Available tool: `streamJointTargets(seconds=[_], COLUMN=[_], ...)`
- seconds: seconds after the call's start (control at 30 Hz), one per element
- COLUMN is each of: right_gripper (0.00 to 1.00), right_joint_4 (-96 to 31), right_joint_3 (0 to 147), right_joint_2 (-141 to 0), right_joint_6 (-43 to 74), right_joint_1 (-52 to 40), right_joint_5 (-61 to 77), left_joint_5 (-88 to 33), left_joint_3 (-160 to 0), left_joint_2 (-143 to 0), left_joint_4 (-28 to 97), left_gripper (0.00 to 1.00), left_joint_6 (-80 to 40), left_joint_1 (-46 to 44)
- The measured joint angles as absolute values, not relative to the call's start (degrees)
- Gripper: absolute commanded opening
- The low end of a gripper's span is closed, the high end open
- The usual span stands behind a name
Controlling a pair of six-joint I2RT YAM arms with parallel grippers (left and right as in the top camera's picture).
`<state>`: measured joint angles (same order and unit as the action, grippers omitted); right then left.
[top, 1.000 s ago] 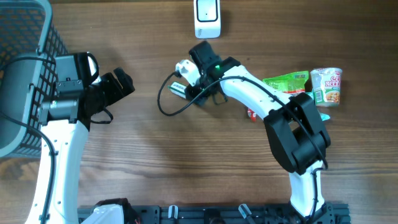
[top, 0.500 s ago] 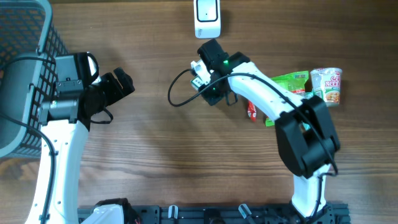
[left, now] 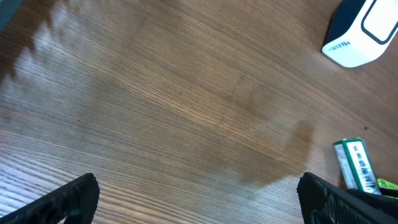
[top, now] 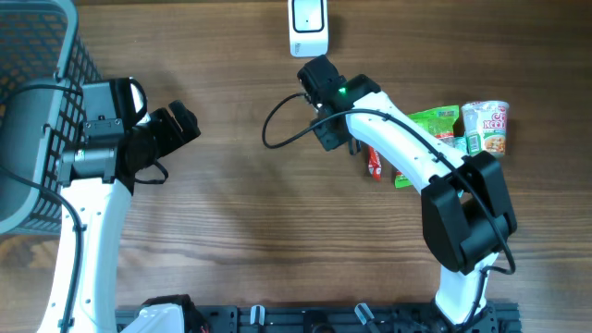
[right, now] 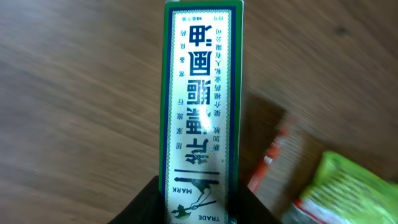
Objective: Scan the item barcode
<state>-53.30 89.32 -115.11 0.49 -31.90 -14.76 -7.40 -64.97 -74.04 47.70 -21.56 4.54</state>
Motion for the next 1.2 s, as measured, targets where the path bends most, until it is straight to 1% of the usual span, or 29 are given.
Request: streamJointTargets(seconds=[0.2, 0.3, 0.33, 0.57, 0.87, 1.2], right_gripper=[0.29, 0.29, 0.28, 0.29, 0.29, 0.29], right_joint_4=[-54.0, -54.0, -54.0, -54.5, -54.7, -54.6], right_joint_3=[89.3, 89.3, 89.3, 89.3, 89.3, 89.3], right_joint_2=[-115.1, -115.1, -115.1, -116.0, -124.9, -126.1], right_joint_6=[3.2, 3.4, 3.4, 3.4, 1.9, 1.7], right_joint_1=[-34.2, -37.9, -40.8, -48.0, -48.5, -48.7], right_joint_5=[-26.6, -33.5, -37.0, -46.5, -50.9, -51.7], left_joint_5=[-7.4, -7.4, -7.4, -7.4, -7.4, -7.4], left_joint_3=[-65.0, -65.0, -65.0, -65.0, -65.0, -65.0], left_joint_2=[-74.0, -74.0, -74.0, -74.0, -74.0, -74.0], left_joint_4=[47.7, 47.7, 47.7, 47.7, 47.7, 47.7], left_gripper=[1.0, 1.0, 1.0, 1.0, 1.0, 1.0], left_joint_6=[-21.5, -21.5, -21.6, -21.5, -21.5, -21.5], left_joint_1=[4.5, 4.5, 4.5, 4.5, 4.5, 4.5])
